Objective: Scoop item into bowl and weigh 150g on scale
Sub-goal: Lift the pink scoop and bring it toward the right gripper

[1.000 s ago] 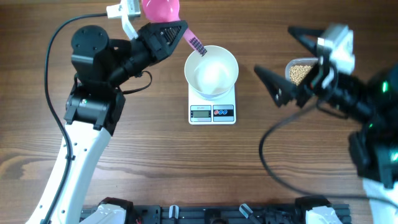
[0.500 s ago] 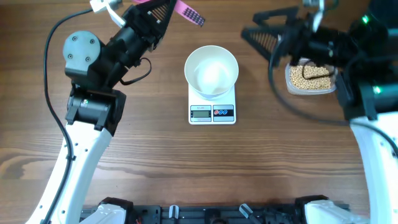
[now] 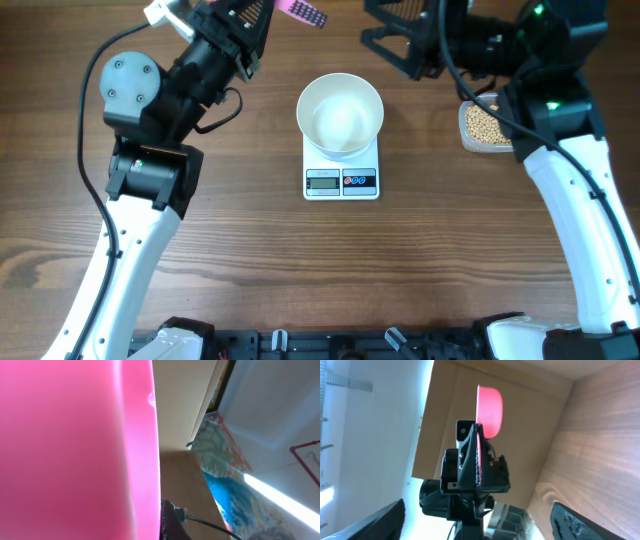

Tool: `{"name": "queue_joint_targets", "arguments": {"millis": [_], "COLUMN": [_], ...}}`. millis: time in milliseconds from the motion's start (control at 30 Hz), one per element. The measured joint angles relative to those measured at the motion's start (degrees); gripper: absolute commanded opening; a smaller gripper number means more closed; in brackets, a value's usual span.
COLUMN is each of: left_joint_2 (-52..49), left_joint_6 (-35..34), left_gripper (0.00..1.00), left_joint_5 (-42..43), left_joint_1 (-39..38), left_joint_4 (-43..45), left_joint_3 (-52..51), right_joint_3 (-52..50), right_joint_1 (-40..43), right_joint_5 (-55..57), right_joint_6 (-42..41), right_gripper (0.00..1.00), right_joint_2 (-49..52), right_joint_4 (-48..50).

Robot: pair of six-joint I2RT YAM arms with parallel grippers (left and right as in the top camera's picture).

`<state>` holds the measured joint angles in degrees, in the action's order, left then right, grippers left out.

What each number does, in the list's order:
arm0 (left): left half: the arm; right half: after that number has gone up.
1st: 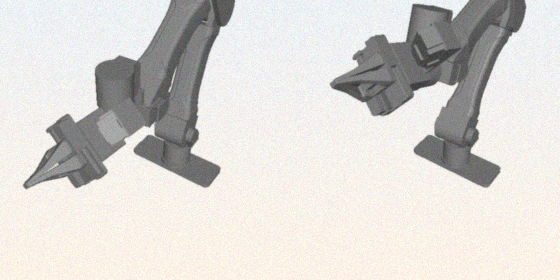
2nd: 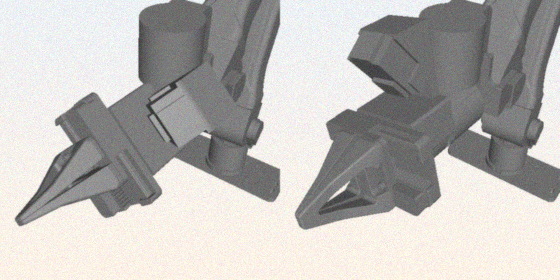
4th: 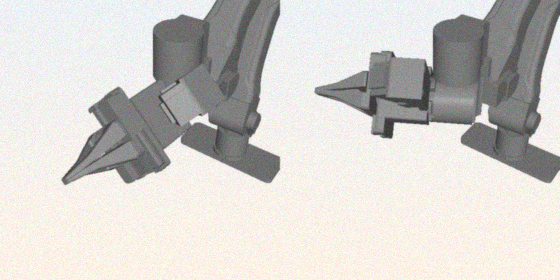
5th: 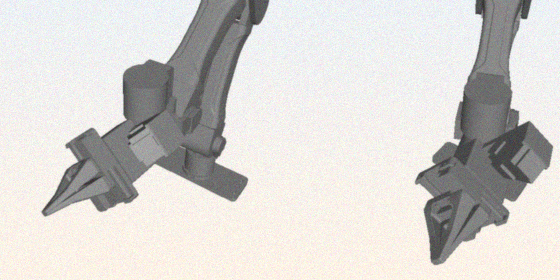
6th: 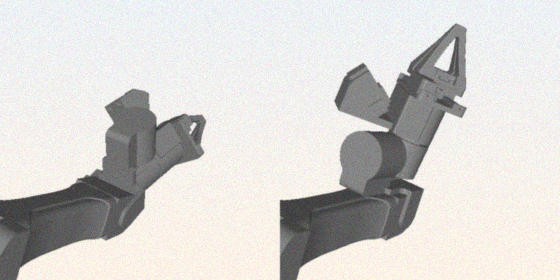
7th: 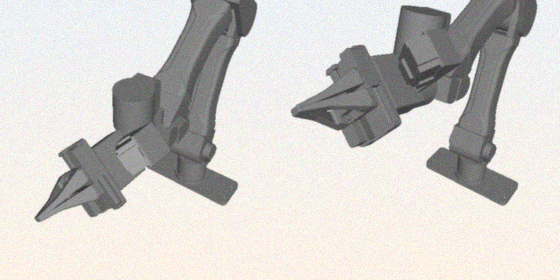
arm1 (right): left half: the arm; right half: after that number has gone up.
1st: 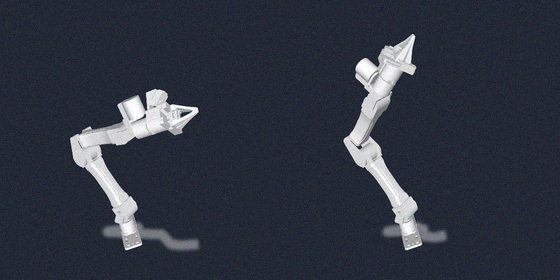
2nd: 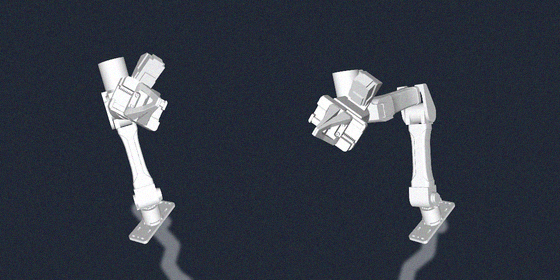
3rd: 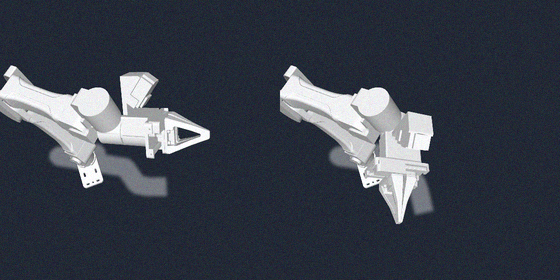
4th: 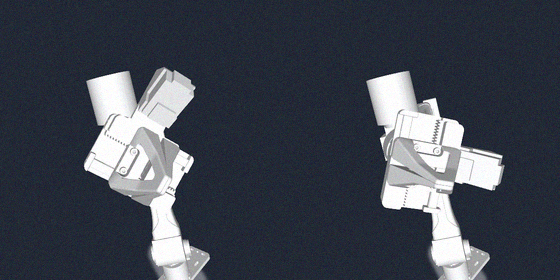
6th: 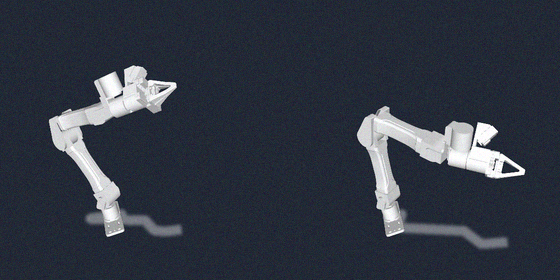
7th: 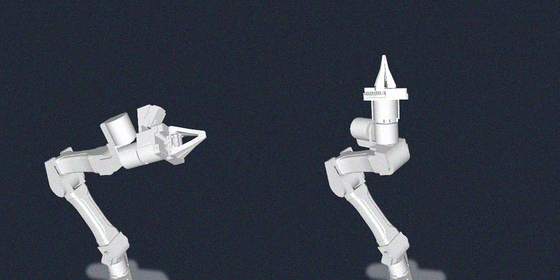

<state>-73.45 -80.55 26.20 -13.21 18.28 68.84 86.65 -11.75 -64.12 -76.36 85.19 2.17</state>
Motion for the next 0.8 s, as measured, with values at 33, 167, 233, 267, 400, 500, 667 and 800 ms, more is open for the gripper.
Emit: {"name": "queue_joint_targets", "arguments": {"millis": [33,167,233,267,400,500,667,800], "left_joint_2": [0.00,0.00,-0.04,-0.04,-0.07,-0.11,-0.13,-0.15], "left_joint_6": [-0.48,-1.68,-2.05,-2.12,-3.17,-3.61,-3.87,-4.15], "left_gripper": [0.04,0.04,0.04,0.04,0.04,0.04,0.04,0.04], "left_joint_5": [-0.33,-2.01,-2.40,-2.49,-2.89,-3.30,-4.55,-6.01], "left_joint_1": [-0.35,-2.91,-3.85,-4.15,-5.44,-6.47,-8.26,-9.84], "left_joint_4": [0.00,0.00,0.00,-0.02,-0.02,-0.04,-0.04,-0.24], "left_joint_3": [0.00,0.00,0.00,0.00,0.00,0.00,0.00,0.00], "right_joint_3": [0.00,0.00,0.00,0.00,0.00,0.00,0.00,0.00], "right_joint_1": [-0.92,-3.43,-4.00,-4.09,-4.07,-4.07,-4.07,-4.07], "right_joint_5": [0.94,4.28,5.57,5.92,7.21,7.61,7.65,7.69], "right_joint_6": [-0.39,-1.86,-2.34,-2.45,-2.82,-3.02,-3.32,-3.96], "right_gripper": [0.84,0.73,0.67,0.66,0.60,0.57,0.52,0.43], "right_joint_2": [0.00,0.00,0.00,0.00,0.00,0.00,0.00,0.00], "right_joint_4": [0.00,0.04,0.04,0.09,0.07,0.07,0.07,0.09]}}
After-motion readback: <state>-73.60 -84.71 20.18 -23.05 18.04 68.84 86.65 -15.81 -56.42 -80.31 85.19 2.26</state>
